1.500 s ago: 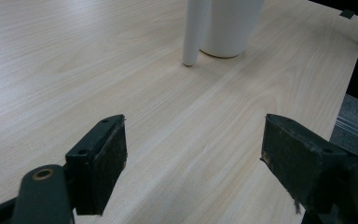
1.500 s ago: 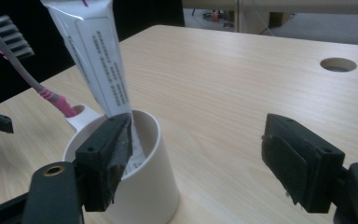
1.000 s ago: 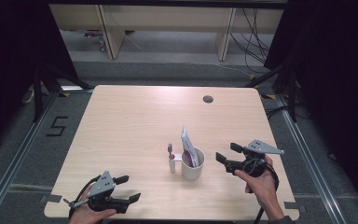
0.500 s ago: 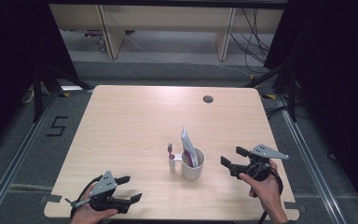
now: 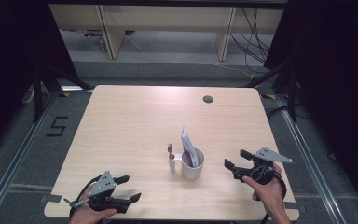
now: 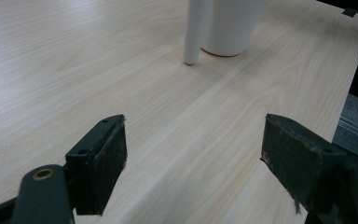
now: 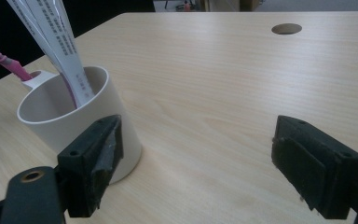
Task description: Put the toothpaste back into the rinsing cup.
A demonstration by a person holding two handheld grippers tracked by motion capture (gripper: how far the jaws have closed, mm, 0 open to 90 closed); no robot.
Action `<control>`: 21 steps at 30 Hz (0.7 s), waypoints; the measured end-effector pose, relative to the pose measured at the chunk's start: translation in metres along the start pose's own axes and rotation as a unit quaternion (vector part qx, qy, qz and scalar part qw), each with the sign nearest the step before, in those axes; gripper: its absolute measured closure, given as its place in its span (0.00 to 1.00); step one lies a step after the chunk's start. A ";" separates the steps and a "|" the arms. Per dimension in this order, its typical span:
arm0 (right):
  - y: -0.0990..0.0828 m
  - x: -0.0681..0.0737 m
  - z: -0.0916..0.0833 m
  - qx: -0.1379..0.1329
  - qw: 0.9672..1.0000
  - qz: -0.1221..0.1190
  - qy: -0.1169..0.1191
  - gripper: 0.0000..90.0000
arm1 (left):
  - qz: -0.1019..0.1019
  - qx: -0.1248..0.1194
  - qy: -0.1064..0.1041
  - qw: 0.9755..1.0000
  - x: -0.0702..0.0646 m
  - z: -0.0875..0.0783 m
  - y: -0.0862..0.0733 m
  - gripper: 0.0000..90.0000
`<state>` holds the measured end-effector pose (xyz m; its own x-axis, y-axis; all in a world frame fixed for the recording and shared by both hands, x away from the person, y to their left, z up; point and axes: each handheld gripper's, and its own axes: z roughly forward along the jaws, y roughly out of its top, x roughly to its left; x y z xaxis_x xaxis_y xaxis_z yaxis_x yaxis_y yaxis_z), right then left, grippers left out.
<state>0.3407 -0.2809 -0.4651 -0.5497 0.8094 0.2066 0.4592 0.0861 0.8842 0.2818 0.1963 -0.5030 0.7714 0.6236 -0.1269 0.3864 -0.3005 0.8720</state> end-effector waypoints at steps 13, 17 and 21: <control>-0.018 -0.001 -0.011 0.008 1.000 -0.001 -0.014 0.19 | 0.003 -0.004 -0.001 1.000 0.000 0.000 0.000 0.24; -0.023 0.000 -0.014 0.017 1.000 0.005 -0.019 0.19 | 0.004 -0.002 0.001 1.000 0.000 0.000 0.000 0.24; -0.027 0.004 -0.016 0.022 1.000 0.007 -0.019 0.19 | 0.002 -0.005 -0.001 1.000 0.000 0.000 0.000 0.24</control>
<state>0.3149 -0.2898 -0.4819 -0.5158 0.8324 0.2026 0.4975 0.0985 0.8619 0.2818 0.1963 -0.5030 0.7741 0.6209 -0.1237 0.3779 -0.2964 0.8771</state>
